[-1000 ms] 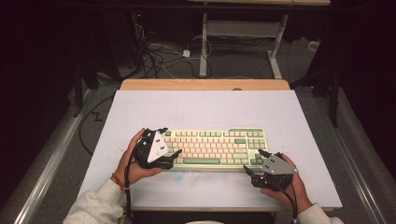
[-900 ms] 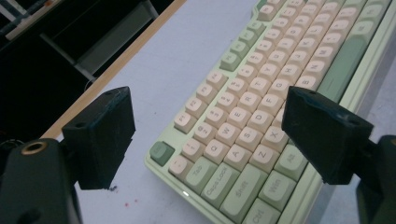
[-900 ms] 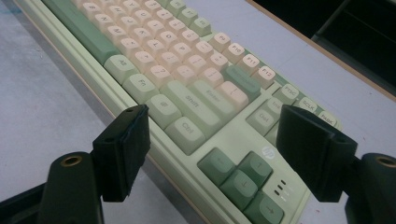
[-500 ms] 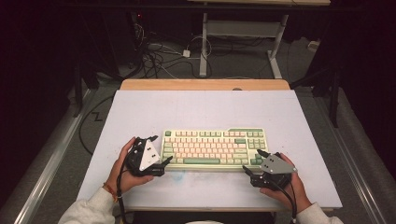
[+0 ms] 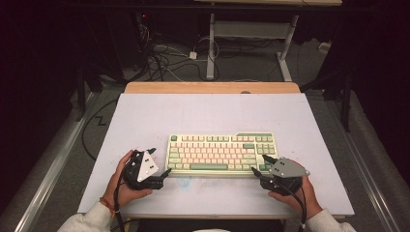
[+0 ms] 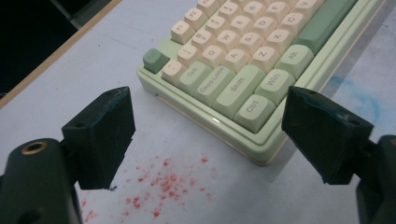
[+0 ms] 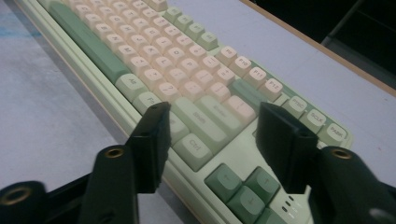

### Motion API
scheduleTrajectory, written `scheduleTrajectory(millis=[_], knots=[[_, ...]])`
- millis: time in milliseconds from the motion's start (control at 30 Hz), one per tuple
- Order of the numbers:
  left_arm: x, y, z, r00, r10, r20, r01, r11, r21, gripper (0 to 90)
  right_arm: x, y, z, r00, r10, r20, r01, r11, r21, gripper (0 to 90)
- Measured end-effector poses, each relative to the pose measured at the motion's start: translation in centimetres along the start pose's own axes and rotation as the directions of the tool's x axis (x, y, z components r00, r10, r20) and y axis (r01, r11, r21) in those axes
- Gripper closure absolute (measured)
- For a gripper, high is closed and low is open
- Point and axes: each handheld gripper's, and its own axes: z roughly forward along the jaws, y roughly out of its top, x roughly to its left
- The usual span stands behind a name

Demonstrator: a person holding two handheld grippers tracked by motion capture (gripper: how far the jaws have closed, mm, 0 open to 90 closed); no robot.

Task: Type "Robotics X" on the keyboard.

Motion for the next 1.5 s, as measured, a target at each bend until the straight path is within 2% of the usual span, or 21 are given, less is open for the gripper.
scheduleTrajectory(millis=[133, 267, 400, 867, 1133, 1233, 1500], knots=[[-0.2, -0.3, 0.0, 1.0, 0.0, 0.001, 0.0, 0.9999, 0.016, 16.7, -0.2, 0.4, 0.1, 0.9999, 0.01, -0.012, -0.01, 1.0, 0.022, 60.6], [-0.2, -0.4, -0.2, 1.0, -0.003, 0.0, 0.003, 0.9997, 0.025, 16.7, -0.4, 1.0, 0.2, 0.9991, 0.018, -0.037, -0.018, 1.0, 0.021, 79.3], [-0.2, -0.5, -0.1, 1.0, -0.009, 0.002, 0.009, 0.9996, 0.028, 17.0, -0.6, 1.7, 0.6, 0.9983, 0.009, -0.058, -0.007, 1.0, 0.03, 88.8], [-0.4, -0.5, 0.2, 0.9998, -0.005, 0.017, 0.004, 0.9992, 0.04, 17.2, -0.7, 4.7, 3.8, 0.9941, -0.028, -0.105, 0.033, 0.998, 0.045, 90.0], [-0.3, -0.5, 0.2, 0.9998, 0.001, 0.021, -0.002, 0.9991, 0.043, 17.2, 0.3, 6.4, 6.5, 0.9892, -0.057, -0.135, 0.065, 0.996, 0.053, 90.0], [-0.3, -0.6, 0.2, 1.0, 0.004, 0.006, -0.004, 0.999, 0.045, 18.1, 0.7, 6.8, 7.6, 0.9867, -0.064, -0.149, 0.075, 0.995, 0.066, 90.0], [-0.4, -0.6, 0.3, 0.9998, 0.004, 0.018, -0.005, 0.9987, 0.05, 18.1, 1.2, 7.4, 9.7, 0.9839, -0.066, -0.166, 0.084, 0.991, 0.1, 90.0]])
